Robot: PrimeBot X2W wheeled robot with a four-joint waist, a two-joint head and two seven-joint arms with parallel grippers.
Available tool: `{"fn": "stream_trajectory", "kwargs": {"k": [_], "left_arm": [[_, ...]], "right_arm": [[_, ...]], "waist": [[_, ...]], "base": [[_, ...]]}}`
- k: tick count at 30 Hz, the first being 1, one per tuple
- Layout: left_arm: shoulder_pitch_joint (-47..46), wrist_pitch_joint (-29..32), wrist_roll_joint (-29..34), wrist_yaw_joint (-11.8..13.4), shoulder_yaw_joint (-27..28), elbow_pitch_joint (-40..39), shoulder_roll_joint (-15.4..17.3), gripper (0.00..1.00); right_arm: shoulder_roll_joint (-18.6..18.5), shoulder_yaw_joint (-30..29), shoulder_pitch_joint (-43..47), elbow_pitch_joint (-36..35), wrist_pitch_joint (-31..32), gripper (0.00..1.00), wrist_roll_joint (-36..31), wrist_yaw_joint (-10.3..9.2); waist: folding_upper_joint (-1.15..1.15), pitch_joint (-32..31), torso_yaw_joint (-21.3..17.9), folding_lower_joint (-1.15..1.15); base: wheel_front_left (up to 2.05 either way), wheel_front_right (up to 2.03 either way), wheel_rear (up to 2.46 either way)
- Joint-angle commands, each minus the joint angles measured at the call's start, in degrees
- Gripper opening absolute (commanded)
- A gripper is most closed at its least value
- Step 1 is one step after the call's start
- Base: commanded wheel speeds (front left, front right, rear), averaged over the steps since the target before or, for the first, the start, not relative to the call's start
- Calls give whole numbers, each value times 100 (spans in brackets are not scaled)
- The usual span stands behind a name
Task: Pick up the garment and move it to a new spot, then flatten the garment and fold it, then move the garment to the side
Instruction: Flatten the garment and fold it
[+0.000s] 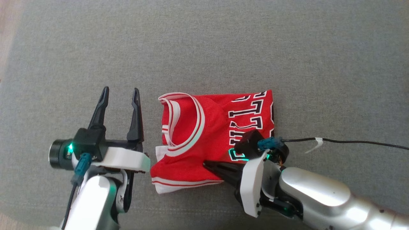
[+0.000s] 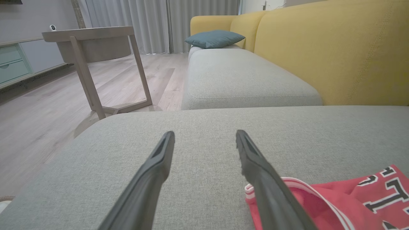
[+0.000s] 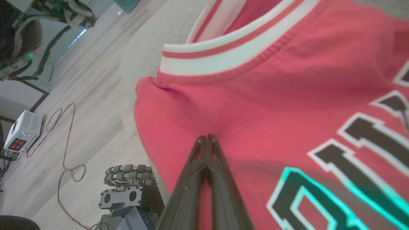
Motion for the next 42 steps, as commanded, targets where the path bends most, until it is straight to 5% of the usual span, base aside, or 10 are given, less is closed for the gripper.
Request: {"fn": "stream_trajectory", "kwargs": {"k": [1,11,19,21,28,35,42], "left_arm": [[-68,-70,51,-10,217,-189,74,100],[20,-70,81,-33,278,-189,57,100],[239,-70,64,3,373,-161,122,100],[291,-70,56,16,387,-155,149,100],[449,-5,6,64,467,-166,285,100],[569,81,-31,108,525,-215,394,100],[788,163,-57,141,527,-257,498,100]], "right_arm": [[-61,-28,61,-164,37,0,59,37],[-368,-111,336,-412,290,0,299,37],[-845,-1121,923,-1193,-326,0,384,37],[-930,-1647,1145,-1292,-654,100,284,37],[-393,-4271,2133,-1077,-1711,100,-930,37],[539,-6201,2911,-1361,-1715,100,-2585,37],[1198,-7132,3610,-2030,-1311,100,-3754,37]], "waist": [[0,-5,-5,0],[0,-125,-59,0],[0,-364,-236,0],[0,-424,-292,0],[0,-646,-483,0],[0,-850,-572,0],[0,-1132,-617,0]], "base": [[0,0,0],[0,0,0],[0,0,0],[0,0,0],[0,0,0],[0,0,0],[0,0,0]]}}
